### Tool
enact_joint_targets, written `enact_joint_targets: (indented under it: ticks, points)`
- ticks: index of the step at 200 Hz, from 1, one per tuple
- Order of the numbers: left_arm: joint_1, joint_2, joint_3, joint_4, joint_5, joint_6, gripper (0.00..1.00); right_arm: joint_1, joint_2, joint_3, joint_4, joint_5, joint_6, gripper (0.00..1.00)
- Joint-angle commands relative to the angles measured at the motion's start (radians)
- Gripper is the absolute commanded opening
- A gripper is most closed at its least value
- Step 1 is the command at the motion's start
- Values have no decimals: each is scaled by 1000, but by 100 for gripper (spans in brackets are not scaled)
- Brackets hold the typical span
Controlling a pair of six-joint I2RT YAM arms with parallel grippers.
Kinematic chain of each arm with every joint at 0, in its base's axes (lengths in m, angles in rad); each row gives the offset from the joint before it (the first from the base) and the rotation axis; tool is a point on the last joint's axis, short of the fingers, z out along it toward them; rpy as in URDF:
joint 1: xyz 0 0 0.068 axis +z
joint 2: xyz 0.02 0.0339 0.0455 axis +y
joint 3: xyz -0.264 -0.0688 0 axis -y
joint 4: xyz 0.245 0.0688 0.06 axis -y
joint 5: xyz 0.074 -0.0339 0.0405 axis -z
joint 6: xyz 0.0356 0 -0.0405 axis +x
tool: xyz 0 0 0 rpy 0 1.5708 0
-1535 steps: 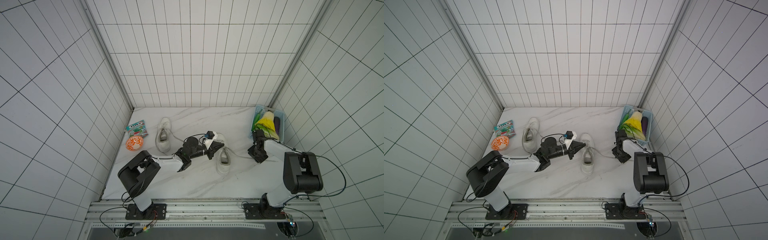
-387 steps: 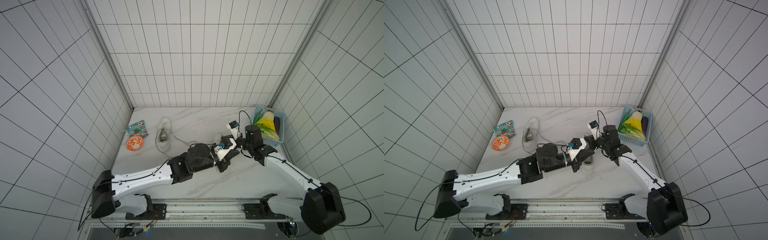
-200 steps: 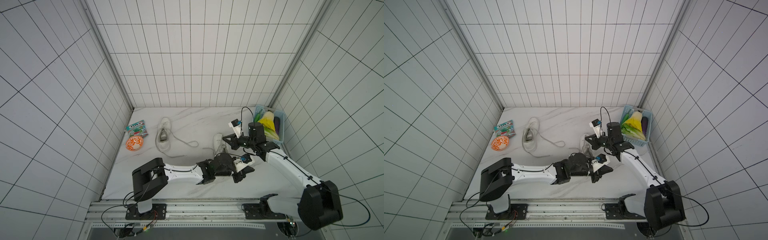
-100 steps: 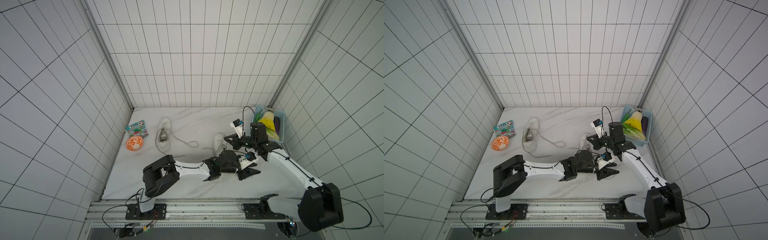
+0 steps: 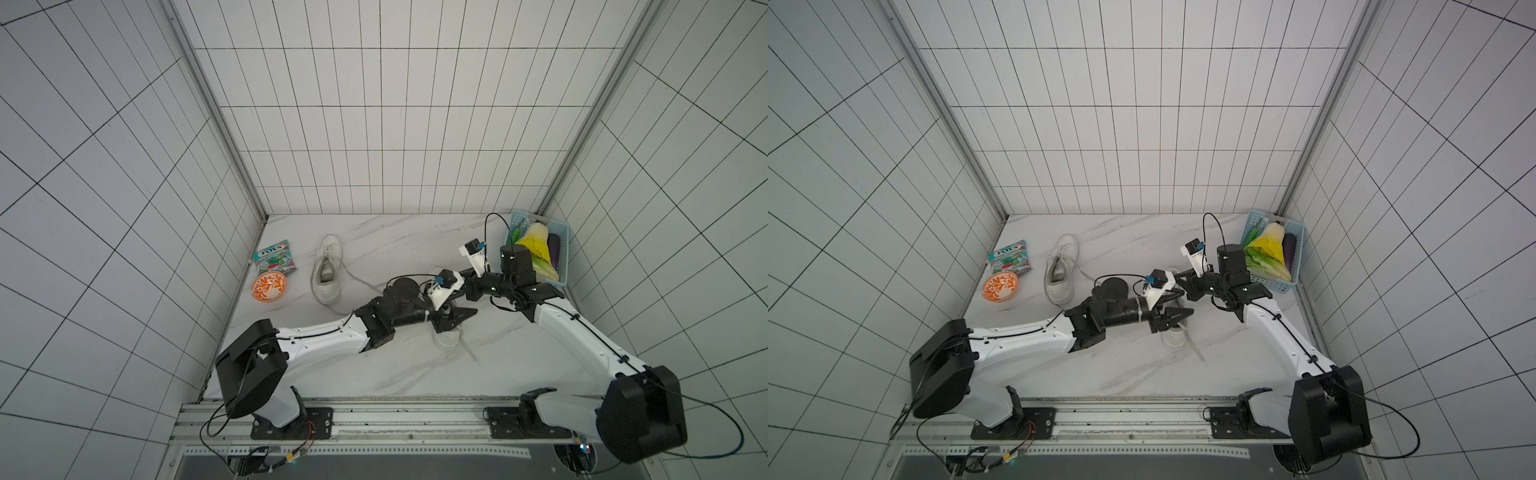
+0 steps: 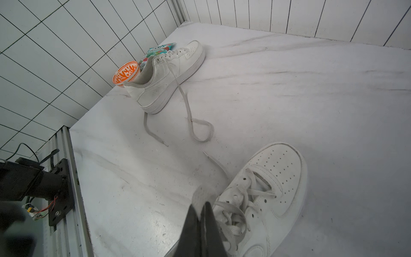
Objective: Tie the shoes
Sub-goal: Wrap the shoelace around the shoelace, then cross the shoelace with the shoelace.
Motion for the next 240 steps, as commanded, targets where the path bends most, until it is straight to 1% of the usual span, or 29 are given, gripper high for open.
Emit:
enact_joint_targets:
  ticks: [1, 18, 35, 66, 104, 129, 173, 209, 223, 240]
  points:
    - [129, -24, -71, -3, 59, -101, 54, -7, -7, 48, -12, -34, -18, 0]
    - [213, 3, -76, 16, 154, -129, 52, -5, -4, 46, -24, -42, -17, 0]
    - [254, 52, -49, 9, 234, -110, 49, -4, -4, 43, -35, -56, -17, 0]
    - [275, 157, 30, -9, 325, -76, 44, 1, -7, 36, -43, -68, -23, 0]
    - [265, 264, 98, 43, 411, -122, 44, 4, -7, 39, -53, -71, -30, 0]
    - [244, 306, 125, 52, 421, -117, 44, 7, -4, 41, -57, -74, -30, 0]
    - [227, 366, 176, 64, 395, -125, 35, 11, -3, 45, -61, -76, -24, 0]
    - [216, 391, 199, 83, 369, -107, 32, 11, -6, 49, -61, -87, -14, 0]
    - [216, 393, 200, 101, 373, -115, 27, 11, -7, 49, -63, -88, -10, 0]
    - [216, 387, 193, 125, 389, -125, 14, 11, -12, 53, -70, -87, -6, 0]
